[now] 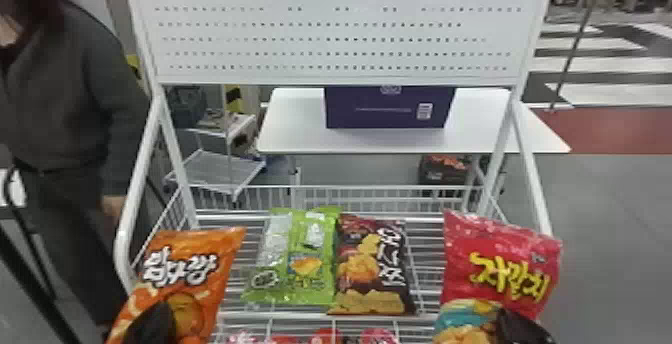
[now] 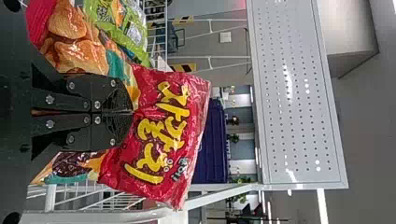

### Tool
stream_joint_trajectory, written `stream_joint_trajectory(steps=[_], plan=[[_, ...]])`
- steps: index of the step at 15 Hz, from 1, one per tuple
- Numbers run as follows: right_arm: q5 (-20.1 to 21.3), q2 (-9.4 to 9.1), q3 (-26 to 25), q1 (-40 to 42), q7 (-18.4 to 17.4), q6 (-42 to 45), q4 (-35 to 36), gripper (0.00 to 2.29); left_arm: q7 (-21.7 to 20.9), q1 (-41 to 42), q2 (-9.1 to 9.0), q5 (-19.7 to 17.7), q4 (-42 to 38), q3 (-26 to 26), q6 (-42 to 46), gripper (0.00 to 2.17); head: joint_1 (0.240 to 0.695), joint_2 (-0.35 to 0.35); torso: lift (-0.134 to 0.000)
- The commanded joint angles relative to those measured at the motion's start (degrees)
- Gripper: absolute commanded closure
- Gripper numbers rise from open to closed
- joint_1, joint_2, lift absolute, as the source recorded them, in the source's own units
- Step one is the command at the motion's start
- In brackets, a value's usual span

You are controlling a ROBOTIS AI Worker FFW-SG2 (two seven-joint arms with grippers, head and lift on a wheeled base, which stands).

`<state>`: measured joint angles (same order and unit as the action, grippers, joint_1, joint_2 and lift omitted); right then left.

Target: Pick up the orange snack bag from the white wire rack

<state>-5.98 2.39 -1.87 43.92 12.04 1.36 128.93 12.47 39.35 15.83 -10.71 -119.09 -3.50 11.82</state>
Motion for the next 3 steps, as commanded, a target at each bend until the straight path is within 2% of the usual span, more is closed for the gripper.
stream_joint_trajectory(steps=[1, 3], plan=[[-0.09, 0.43, -0.33, 0.47, -0.08, 0.97, -0.26, 2.22, 0.01, 0.03, -0.01, -0.01, 0.00, -0.01, 0.00, 1.89, 0.499, 0.000, 0.000], [-0.09, 0.78, -0.33, 0.47, -0.08, 1.14, -0.52, 2.22, 0.01, 0.03, -0.18, -0.01, 0.00, -0.01, 0.00, 1.89, 0.499, 0.000, 0.000]])
